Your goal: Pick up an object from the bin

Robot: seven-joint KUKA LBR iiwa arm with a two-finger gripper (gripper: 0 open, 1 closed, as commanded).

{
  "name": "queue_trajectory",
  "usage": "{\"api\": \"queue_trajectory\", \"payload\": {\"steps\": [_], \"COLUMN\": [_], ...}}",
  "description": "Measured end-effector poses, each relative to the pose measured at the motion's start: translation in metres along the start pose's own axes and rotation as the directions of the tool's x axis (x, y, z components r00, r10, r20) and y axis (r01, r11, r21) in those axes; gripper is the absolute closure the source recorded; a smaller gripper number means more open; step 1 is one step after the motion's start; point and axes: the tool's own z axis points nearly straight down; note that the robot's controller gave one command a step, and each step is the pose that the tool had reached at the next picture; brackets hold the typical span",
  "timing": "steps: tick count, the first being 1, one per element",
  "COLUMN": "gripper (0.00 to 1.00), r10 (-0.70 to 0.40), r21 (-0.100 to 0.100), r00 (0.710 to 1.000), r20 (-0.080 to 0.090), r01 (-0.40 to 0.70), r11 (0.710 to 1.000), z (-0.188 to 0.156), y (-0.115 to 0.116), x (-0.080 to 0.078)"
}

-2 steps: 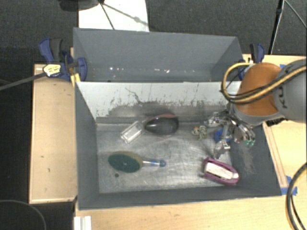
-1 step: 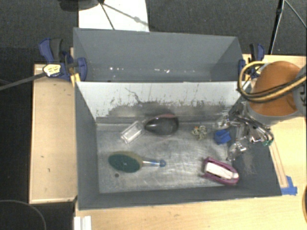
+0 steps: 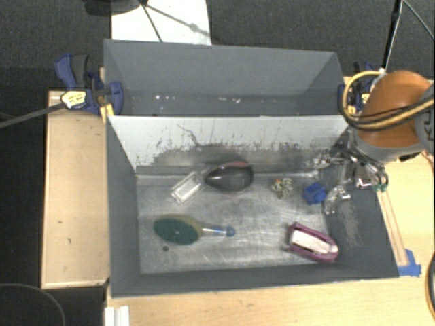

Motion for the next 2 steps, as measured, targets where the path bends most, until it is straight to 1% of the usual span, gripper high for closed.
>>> {"api": "queue_trajectory", "payload": {"steps": [1, 2], "gripper": [0.0, 1.0], "r10": [0.162, 0.158], "r21": [-0.002, -0.001], "r00": [0.987, 0.987], "r20": [-0.007, -0.005], "r01": [-0.162, -0.158], "r11": [0.987, 0.987], "z": [0.0274, 0.0265], "y": [0.0106, 0.0099], "x": [0.0056, 0.0052]}}
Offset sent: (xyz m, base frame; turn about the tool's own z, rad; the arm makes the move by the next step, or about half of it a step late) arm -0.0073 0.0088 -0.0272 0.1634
